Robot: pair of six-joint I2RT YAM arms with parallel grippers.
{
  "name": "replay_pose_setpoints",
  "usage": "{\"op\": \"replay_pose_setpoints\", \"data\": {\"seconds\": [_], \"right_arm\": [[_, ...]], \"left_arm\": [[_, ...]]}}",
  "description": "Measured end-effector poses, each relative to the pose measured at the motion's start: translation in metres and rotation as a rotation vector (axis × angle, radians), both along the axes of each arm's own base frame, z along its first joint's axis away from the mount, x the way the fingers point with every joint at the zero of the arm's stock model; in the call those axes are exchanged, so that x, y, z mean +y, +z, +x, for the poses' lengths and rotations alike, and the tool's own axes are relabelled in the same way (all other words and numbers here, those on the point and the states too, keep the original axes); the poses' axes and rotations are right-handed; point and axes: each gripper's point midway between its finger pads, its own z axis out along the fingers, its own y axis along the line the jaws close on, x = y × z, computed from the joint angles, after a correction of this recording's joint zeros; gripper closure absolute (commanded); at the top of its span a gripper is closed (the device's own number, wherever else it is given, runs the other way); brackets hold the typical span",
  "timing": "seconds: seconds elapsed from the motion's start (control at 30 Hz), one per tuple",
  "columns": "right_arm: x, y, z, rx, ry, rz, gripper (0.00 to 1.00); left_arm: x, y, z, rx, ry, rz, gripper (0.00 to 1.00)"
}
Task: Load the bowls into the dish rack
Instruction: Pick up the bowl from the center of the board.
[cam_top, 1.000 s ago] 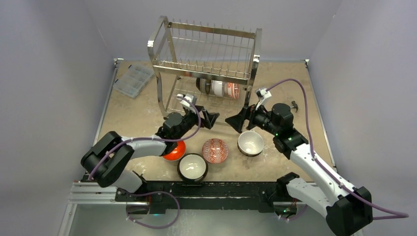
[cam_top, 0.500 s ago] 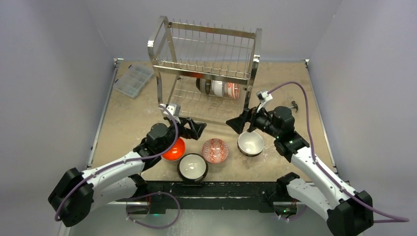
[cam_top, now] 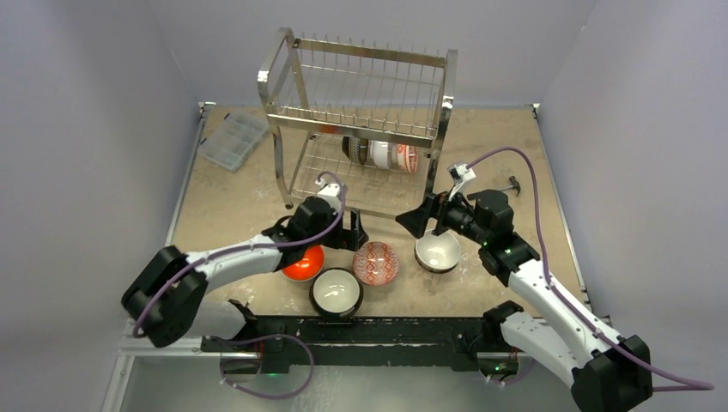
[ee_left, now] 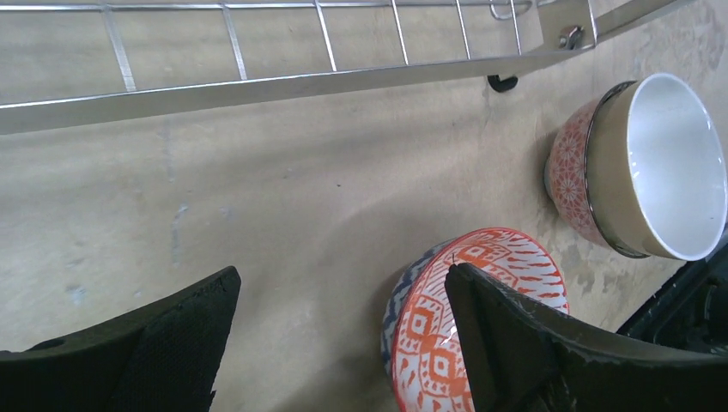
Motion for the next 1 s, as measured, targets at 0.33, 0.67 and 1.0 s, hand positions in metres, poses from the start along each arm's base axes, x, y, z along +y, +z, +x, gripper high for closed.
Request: {"op": "replay_pose_setpoints", "data": {"seconds": [0.33,0.67,1.0], "right_arm": [[-0.002,-0.005,-0.006,0.020,-0.003,0.008,0.01],[-0.001,-0.010,-0.006,0.042,-0.003,0.009,0.01],[0.003,-0.011,-0.010,0.076,0.012,0.047,0.01]], "left_arm": [[-0.034,-0.048,-0.027,0.243,-0.194,0.000,0.36],[-0.053,-0.054,-0.047,0.320,-0.268,-0.137,0.72],[-0.050,-0.061,-0.060,0.356,-0.258,-0.173,1.00]]}}
